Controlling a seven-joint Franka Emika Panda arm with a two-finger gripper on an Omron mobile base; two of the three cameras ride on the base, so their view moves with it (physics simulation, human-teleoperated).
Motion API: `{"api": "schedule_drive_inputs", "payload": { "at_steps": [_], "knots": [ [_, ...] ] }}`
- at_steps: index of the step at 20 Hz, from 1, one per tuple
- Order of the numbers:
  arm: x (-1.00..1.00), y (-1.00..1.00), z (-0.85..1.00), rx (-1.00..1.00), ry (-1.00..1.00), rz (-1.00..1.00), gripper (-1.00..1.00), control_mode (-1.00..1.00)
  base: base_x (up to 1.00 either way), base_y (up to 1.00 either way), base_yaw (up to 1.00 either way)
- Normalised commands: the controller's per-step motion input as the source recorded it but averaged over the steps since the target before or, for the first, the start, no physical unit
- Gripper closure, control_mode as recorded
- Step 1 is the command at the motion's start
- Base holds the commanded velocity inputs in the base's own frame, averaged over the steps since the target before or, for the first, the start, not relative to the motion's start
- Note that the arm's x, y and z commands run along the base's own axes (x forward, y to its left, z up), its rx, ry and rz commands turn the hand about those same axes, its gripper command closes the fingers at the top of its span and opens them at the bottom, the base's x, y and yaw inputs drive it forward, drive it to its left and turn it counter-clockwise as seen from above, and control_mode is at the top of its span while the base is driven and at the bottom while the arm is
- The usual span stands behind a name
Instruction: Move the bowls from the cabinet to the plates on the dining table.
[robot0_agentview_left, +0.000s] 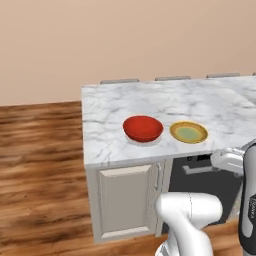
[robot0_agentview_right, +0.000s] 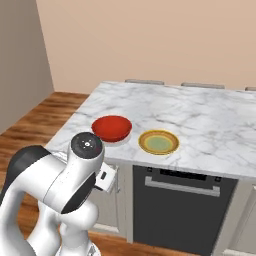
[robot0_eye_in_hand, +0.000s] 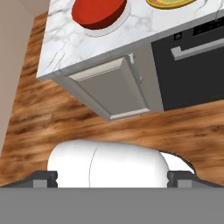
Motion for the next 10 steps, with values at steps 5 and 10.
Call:
{"api": "schedule_drive_inputs", "payload": {
  "at_steps": [5, 10],
  "knots": [
    [0.0, 0.0, 0.0, 0.0, 0.0, 0.0, -1.0, 1.0, -0.02, -0.08, -0.41],
    [0.0, 0.0, 0.0, 0.0, 0.0, 0.0, -1.0, 1.0, 0.0, -0.05, -0.45]
  ]
}}
